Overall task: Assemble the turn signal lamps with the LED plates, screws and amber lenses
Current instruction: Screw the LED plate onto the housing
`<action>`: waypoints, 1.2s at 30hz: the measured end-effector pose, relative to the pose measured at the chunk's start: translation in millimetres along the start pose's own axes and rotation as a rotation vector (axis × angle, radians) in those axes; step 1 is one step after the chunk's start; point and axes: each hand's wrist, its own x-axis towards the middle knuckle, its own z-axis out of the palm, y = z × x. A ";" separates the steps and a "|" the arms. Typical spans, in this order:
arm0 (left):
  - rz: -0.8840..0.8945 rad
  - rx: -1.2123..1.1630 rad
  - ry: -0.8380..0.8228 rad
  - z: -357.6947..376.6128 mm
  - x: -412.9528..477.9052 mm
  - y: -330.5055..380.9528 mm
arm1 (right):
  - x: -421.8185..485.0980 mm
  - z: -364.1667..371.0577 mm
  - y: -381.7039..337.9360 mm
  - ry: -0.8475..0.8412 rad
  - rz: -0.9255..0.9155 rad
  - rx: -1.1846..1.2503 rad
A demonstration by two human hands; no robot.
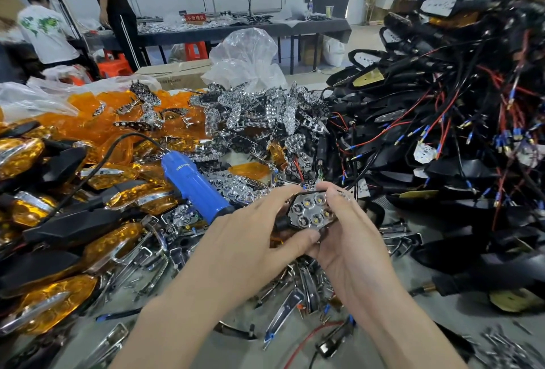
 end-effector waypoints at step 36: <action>0.066 0.097 0.181 -3.5 0.1 -8.4 | -4.9 4.1 3.9 -0.018 -0.062 0.050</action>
